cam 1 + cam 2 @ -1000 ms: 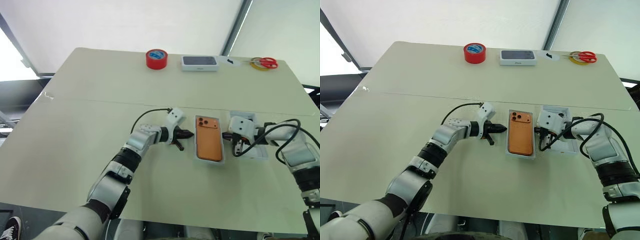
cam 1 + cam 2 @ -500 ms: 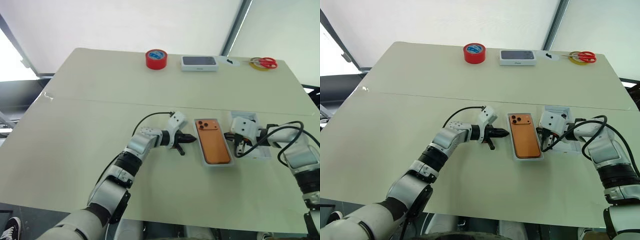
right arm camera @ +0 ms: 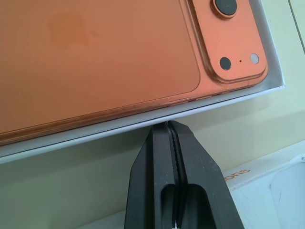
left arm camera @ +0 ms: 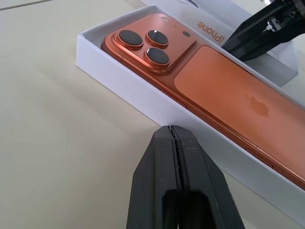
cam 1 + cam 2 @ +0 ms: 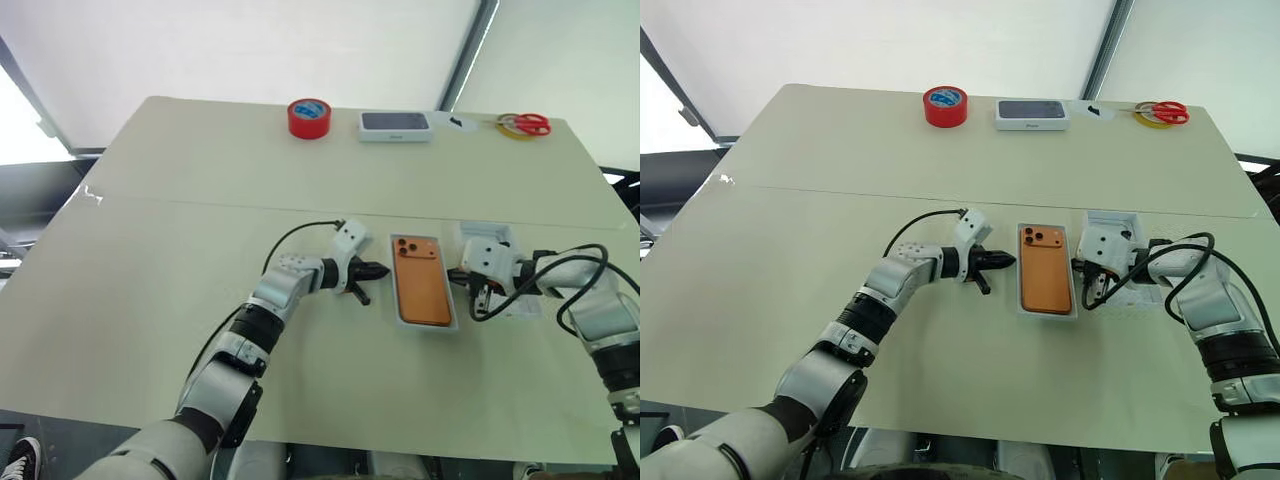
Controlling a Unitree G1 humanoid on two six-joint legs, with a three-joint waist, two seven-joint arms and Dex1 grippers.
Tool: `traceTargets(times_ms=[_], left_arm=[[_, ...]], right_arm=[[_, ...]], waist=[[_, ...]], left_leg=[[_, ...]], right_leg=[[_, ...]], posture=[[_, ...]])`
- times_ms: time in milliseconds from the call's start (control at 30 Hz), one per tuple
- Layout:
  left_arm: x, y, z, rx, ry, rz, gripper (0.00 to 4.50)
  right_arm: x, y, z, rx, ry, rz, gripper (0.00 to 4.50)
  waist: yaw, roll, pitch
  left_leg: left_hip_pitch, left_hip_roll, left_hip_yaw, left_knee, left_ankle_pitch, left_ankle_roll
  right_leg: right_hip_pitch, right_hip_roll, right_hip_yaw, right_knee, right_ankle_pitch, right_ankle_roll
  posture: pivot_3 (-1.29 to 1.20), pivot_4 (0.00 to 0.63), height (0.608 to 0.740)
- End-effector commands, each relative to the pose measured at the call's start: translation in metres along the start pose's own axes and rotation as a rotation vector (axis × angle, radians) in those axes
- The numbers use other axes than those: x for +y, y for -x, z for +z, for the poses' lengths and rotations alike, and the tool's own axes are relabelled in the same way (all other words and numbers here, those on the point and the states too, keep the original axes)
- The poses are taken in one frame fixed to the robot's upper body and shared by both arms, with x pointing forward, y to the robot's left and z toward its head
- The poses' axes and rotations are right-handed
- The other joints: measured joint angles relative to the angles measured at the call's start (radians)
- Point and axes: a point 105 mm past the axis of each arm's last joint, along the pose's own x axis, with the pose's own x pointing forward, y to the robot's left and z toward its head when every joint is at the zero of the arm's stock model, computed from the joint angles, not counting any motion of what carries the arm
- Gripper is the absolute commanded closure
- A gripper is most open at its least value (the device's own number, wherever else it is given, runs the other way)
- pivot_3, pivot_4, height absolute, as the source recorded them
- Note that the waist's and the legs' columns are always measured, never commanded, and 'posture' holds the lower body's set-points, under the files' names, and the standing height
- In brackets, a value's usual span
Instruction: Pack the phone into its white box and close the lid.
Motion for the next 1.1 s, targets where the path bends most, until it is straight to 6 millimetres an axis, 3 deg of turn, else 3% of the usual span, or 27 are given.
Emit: traceTargets(times_ms=[33,133,200,300,333,400,467,567,633,767,933,1100], left_arm=[[0.009,0.01,0.007,-0.03,-0.034,0.044,4.46],[0.031,0.031,0.025,-0.112,-0.069,0.149,4.46],[0.034,0.048,0.037,-0.173,-0.096,0.164,4.46],[0.034,0.072,0.032,-0.165,-0.183,0.161,4.46],[0.031,0.082,0.03,-0.162,-0.173,0.13,4.22],[0.026,0.095,0.026,-0.16,-0.158,0.094,3.63],[0.027,0.111,0.03,-0.179,-0.223,0.126,2.6],[0.025,0.14,0.037,-0.223,-0.311,0.144,1.11],[0.022,0.155,0.035,-0.226,-0.325,0.125,0.04],[0.028,0.18,0.02,-0.144,-0.304,0.15,0.0],[0.015,0.197,0.016,-0.15,-0.395,0.131,0.0],[0.004,0.21,0.024,-0.209,-0.513,0.097,0.0]], right_arm=[[-0.006,0.011,-0.002,0.027,0.024,-0.009,4.5],[-0.009,0.021,-0.009,0.047,0.011,-0.02,4.5],[-0.01,0.026,-0.015,0.055,-0.006,-0.044,4.5],[-0.017,0.031,-0.012,0.019,-0.029,-0.106,4.5],[-0.015,0.032,-0.009,-0.01,-0.077,-0.092,4.5],[-0.012,0.033,-0.002,-0.053,-0.15,-0.06,4.5],[-0.021,0.034,0.01,-0.106,-0.216,-0.102,4.25],[-0.042,0.037,0.021,-0.159,-0.356,-0.206,3.18],[-0.051,0.039,0.018,-0.117,-0.404,-0.254,2.07],[-0.06,0.044,0.006,0.008,-0.471,-0.361,0.06],[-0.046,0.045,0.0,0.107,-0.623,-0.338,0.06],[-0.022,0.041,0.007,0.207,-0.605,-0.237,0.06]], waist=[[-0.006,0.0,0.0],[-0.01,0.0,0.0],[-0.011,0.001,0.001],[-0.015,0.001,0.0],[-0.015,0.002,0.001],[-0.015,0.002,0.001],[-0.011,0.002,0.001],[-0.013,0.002,0.001],[-0.015,0.004,0.002],[-0.011,0.004,0.002],[-0.015,0.005,0.002],[-0.019,0.007,0.002]], left_leg=[[0.0,0.0,0.0,0.0,0.0,0.0],[0.0,0.0,0.0,0.0,0.0,0.0],[0.0,0.0,0.0,-0.001,0.0,-0.001],[0.0,0.001,0.0,-0.001,0.001,-0.002],[0.0,0.001,0.0,-0.001,0.001,-0.002],[0.0,0.001,0.0,-0.001,0.001,-0.002],[0.0,0.001,0.0,-0.001,0.001,-0.002],[0.0,0.001,0.0,-0.001,0.001,-0.002],[0.0,0.001,0.0,-0.001,0.001,-0.002],[0.0,0.001,0.0,-0.003,0.001,-0.002],[-0.001,0.001,0.0,-0.003,-0.001,0.002],[-0.003,0.001,-0.001,-0.004,-0.002,0.003]], right_leg=[[0.0,0.0,0.0,0.0,0.0,0.0],[0.0,0.0,0.0,0.0,0.0,0.0],[-0.001,0.0,0.0,0.0,0.0,0.0],[-0.001,0.001,0.0,0.0,0.0,0.0],[-0.001,0.001,0.0,0.0,0.0,0.0],[-0.001,0.001,0.0,0.0,0.0,0.0],[-0.001,0.001,0.0,0.0,0.0,0.0],[-0.001,0.001,0.0,0.0,0.0,0.0],[-0.001,0.0,0.0,0.0,0.0,0.0],[-0.002,0.0,0.0,-0.001,0.0,-0.001],[-0.002,-0.001,0.0,-0.001,0.0,-0.001],[-0.005,-0.002,0.001,0.0,0.0,-0.001]], posture=[[0.0,0.15,0.74],[0.0,0.15,0.74],[0.0,0.15,0.74],[0.0,0.15,0.74],[0.0,0.15,0.74],[0.0,0.15,0.74],[0.0,0.15,0.74],[0.0,0.15,0.74],[0.0,0.15,0.74],[0.0,0.15,0.74],[0.0,0.15,0.74],[0.0,0.15,0.74]])
